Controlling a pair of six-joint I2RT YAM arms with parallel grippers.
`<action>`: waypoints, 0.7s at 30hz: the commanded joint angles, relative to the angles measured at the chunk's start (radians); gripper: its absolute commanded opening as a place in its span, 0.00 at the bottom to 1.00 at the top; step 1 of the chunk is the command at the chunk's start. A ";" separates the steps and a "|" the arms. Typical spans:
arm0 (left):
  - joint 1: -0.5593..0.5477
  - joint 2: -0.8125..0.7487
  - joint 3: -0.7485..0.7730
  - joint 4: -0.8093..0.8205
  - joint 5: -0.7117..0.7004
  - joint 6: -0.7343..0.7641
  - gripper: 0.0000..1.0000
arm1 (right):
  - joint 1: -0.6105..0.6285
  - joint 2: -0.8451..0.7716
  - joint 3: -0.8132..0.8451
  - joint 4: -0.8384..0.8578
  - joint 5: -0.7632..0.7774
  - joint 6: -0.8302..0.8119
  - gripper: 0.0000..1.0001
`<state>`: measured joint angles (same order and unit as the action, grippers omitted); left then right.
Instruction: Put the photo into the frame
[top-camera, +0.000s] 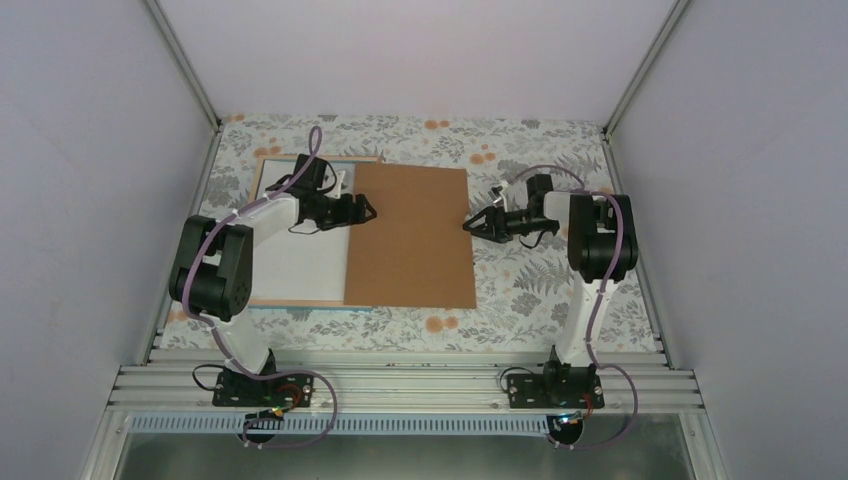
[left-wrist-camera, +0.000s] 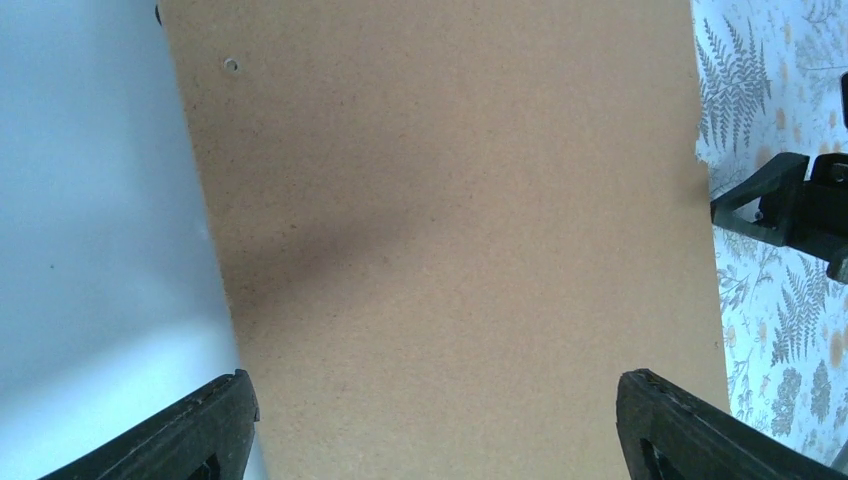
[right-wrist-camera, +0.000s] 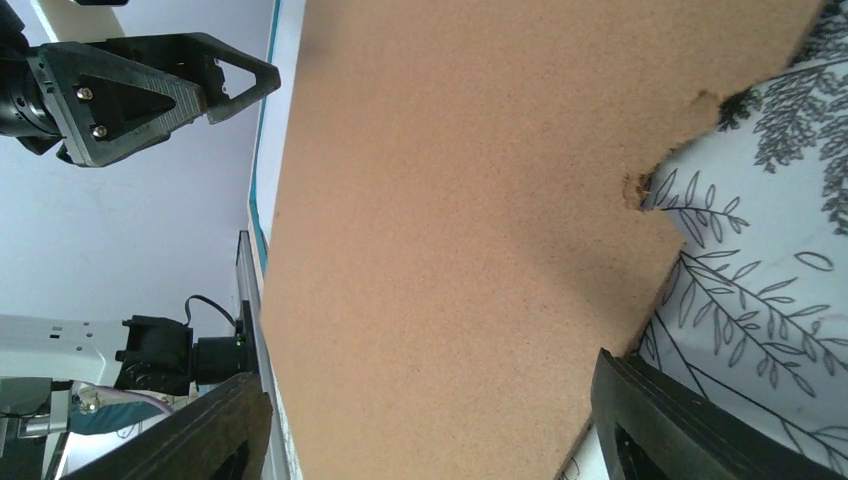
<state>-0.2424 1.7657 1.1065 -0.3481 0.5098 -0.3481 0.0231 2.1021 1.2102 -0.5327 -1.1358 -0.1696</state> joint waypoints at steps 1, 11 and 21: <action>0.014 -0.011 -0.007 -0.005 0.011 0.028 0.89 | 0.014 0.067 -0.050 -0.037 0.171 0.038 0.81; 0.037 0.041 -0.004 -0.001 0.021 0.008 0.88 | 0.014 0.066 -0.048 -0.037 0.185 0.038 0.79; 0.034 0.106 0.024 0.017 0.105 -0.013 0.80 | 0.014 0.073 -0.041 -0.044 0.182 0.032 0.79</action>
<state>-0.2085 1.8526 1.1049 -0.3531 0.5461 -0.3500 0.0261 2.1033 1.2037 -0.5201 -1.1381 -0.1543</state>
